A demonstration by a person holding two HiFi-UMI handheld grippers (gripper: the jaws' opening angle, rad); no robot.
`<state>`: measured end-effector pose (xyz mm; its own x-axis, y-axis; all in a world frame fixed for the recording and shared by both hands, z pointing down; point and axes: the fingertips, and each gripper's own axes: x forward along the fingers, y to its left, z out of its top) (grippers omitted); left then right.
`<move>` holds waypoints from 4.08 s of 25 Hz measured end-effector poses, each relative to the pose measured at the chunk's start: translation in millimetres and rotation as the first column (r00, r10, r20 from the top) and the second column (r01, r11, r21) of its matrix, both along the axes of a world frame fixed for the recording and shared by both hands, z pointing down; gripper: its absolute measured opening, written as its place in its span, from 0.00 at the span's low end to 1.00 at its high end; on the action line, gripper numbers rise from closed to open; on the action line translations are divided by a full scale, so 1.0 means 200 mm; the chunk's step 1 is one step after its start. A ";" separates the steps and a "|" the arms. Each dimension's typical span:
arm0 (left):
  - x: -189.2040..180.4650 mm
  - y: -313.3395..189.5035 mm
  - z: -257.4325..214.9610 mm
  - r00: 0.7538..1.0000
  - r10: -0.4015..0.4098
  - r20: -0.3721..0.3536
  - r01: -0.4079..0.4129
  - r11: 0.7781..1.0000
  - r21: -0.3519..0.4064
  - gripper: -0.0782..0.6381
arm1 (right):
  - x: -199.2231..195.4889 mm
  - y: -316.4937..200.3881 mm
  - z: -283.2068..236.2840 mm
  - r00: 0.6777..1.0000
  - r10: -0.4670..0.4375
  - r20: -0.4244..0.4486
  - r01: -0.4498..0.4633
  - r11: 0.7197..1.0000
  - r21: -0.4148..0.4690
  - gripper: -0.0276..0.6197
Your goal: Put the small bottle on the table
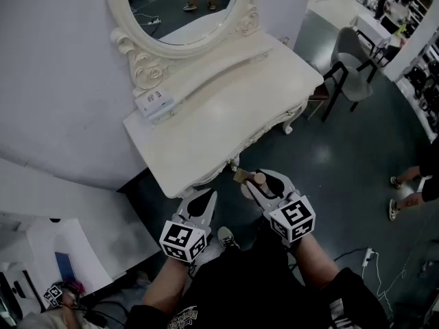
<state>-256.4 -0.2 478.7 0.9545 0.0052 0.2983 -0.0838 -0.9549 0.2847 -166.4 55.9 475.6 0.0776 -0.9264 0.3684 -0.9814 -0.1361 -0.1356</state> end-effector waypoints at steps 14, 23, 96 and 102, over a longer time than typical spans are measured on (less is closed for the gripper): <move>-0.01 -0.01 0.01 1.000 -0.004 0.005 0.004 1.000 -0.007 0.11 | 0.01 -0.03 -0.03 1.000 0.006 0.017 -0.007 0.999 0.035 0.30; 0.07 0.02 -0.01 1.000 -0.022 0.001 0.022 1.000 -0.011 0.11 | 0.08 -0.01 -0.08 1.000 -0.014 0.010 0.014 0.999 0.030 0.30; 1.01 0.35 -0.05 0.974 -0.216 0.068 0.214 0.976 0.044 0.11 | 1.02 0.19 -0.04 0.965 -0.257 0.044 0.255 0.966 0.050 0.30; 1.04 0.32 -0.02 0.979 -0.193 0.071 0.191 0.981 0.039 0.11 | 1.06 0.15 -0.03 0.968 -0.247 0.042 0.245 0.969 0.042 0.30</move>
